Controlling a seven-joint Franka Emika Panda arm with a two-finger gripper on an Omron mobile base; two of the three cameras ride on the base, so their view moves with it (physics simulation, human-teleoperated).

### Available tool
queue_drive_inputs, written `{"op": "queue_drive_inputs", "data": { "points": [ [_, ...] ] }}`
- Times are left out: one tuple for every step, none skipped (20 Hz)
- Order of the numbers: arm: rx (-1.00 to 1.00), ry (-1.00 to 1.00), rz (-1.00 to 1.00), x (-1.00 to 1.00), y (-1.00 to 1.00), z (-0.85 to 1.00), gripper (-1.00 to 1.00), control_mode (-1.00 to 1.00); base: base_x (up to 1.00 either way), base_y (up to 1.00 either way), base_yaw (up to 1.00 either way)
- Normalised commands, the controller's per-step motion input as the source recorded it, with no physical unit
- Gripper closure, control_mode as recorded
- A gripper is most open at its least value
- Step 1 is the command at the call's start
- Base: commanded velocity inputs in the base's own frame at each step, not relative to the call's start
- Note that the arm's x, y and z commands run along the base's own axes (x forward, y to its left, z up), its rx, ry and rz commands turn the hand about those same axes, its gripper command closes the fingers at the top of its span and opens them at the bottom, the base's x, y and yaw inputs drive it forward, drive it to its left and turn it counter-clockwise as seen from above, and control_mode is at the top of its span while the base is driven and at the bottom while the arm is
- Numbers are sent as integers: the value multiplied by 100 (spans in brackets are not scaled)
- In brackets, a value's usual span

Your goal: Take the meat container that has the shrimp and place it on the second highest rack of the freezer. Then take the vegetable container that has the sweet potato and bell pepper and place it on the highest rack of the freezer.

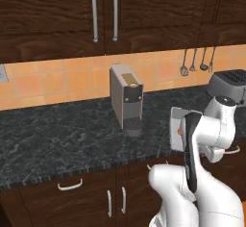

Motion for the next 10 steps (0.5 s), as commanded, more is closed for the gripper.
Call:
{"op": "queue_drive_inputs", "data": {
  "points": [
    [0, -18, -42, -100, 9, 9, 100, -100, 0, 0, 0],
    [0, -12, -15, -48, 0, 14, 100, -100, 0, 0, 0],
    [0, -4, 0, -4, 0, 0, 100, -100, 0, 0, 0],
    [-5, -12, 0, 0, 0, 0, 100, -100, 0, 0, 0],
    [-6, -28, -1, 0, 0, 26, 100, -100, 0, 0, 0],
    [-4, -37, -5, 0, 0, 53, 100, -100, 0, 0, 0],
    [0, -38, -9, 0, 0, 72, 100, -100, 0, 0, 0],
    [0, -31, -10, 0, 0, 63, 100, -100, 0, 0, 0],
    [0, -17, -6, 0, 0, 38, 100, -100, 0, 0, 0],
    [0, -13, -9, -29, 0, 20, 100, -100, 0, 0, 0]
  ]
}}
